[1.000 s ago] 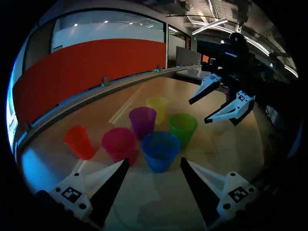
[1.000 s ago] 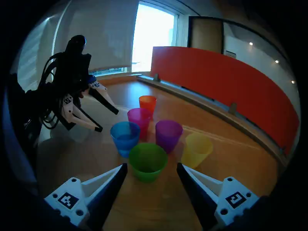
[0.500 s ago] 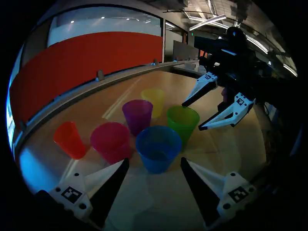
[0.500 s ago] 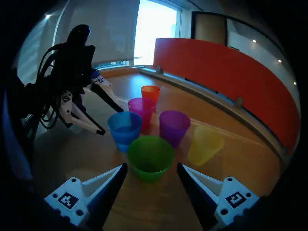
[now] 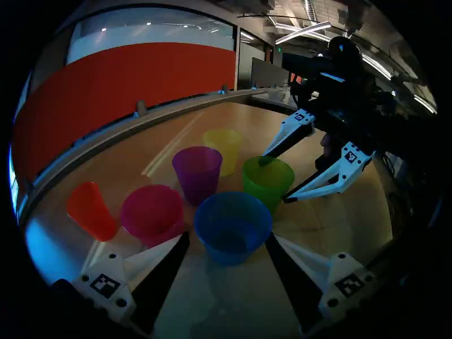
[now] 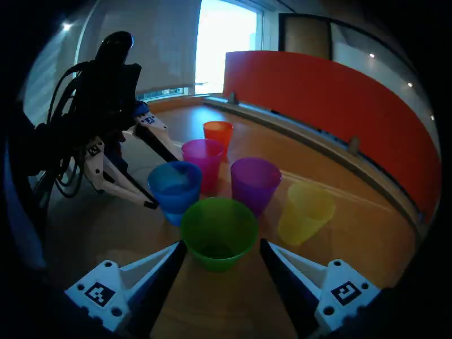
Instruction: Pour water
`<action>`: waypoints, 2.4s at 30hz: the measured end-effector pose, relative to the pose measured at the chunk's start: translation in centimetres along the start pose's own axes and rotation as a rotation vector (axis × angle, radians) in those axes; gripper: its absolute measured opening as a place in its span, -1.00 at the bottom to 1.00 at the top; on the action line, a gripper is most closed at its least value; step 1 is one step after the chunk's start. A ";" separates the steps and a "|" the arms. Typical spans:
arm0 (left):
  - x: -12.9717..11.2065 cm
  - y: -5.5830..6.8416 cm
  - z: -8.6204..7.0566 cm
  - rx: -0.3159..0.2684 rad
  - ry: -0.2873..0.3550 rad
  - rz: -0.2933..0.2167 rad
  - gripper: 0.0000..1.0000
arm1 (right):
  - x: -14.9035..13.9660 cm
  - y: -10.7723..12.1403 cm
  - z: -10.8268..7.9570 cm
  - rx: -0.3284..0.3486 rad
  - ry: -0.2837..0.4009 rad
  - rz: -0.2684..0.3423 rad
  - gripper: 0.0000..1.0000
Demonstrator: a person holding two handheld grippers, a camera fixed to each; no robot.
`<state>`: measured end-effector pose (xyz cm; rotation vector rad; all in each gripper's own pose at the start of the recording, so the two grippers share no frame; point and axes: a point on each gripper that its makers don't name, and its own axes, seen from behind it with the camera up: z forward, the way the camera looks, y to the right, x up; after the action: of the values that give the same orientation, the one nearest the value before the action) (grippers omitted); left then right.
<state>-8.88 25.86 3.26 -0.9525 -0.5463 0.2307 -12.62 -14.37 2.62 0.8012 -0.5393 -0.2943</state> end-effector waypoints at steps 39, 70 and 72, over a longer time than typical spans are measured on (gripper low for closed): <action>0.4 0.5 1.2 -0.011 0.012 0.026 0.71 | 1.4 -0.7 1.2 0.026 0.037 0.014 0.82; 5.6 1.1 -5.7 0.059 0.154 0.022 0.71 | 7.2 -2.7 -4.8 -0.003 0.178 0.009 0.82; 5.9 1.2 -6.3 0.064 0.165 0.020 0.71 | 7.6 -2.9 -5.2 -0.005 0.190 0.006 0.82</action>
<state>-0.46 24.63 1.40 -0.9058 -0.3756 0.1842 -3.55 -16.63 0.11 0.8130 -0.3630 -0.2110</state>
